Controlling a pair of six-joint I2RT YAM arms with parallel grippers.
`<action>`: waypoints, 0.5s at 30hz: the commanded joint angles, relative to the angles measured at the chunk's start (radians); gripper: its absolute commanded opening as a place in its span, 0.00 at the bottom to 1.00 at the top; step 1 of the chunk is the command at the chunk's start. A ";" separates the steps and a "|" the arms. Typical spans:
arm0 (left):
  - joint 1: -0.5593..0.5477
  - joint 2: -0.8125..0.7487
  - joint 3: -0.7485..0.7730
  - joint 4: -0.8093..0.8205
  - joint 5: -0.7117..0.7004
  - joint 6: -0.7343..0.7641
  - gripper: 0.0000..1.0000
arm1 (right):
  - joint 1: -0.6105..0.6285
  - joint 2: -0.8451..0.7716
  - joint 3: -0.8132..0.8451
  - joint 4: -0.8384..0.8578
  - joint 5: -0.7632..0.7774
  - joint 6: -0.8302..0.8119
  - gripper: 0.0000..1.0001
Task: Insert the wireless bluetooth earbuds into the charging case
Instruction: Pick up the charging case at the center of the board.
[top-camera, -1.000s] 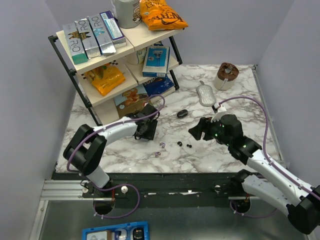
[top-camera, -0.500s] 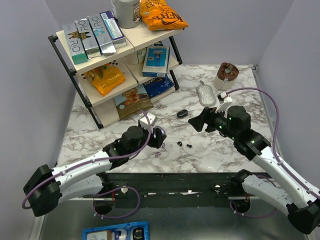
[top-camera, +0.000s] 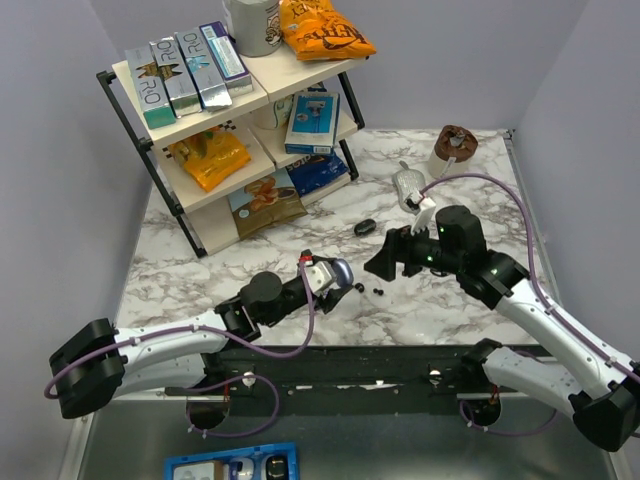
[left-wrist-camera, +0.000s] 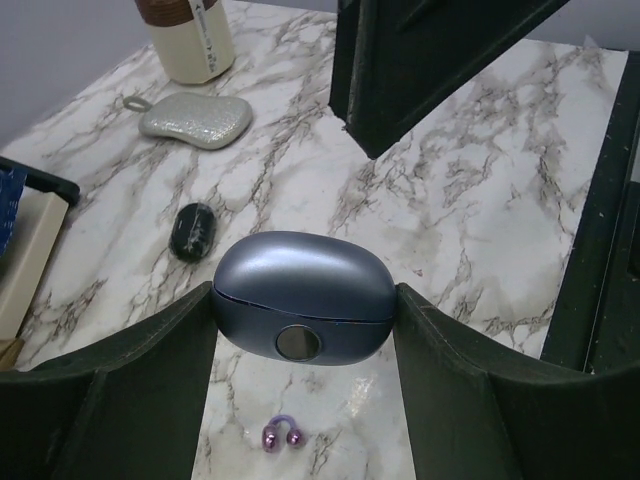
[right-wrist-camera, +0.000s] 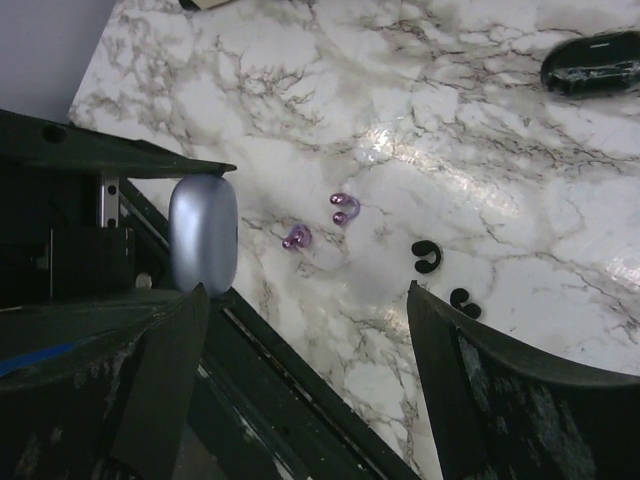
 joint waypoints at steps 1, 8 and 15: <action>-0.007 0.020 -0.001 0.052 0.093 0.088 0.00 | 0.022 -0.020 -0.013 -0.021 -0.079 -0.036 0.89; -0.031 0.028 0.007 0.035 0.079 0.109 0.00 | 0.082 0.017 -0.011 0.030 -0.098 -0.025 0.90; -0.065 0.048 0.009 0.035 0.046 0.119 0.00 | 0.131 0.083 0.012 0.037 -0.069 -0.020 0.90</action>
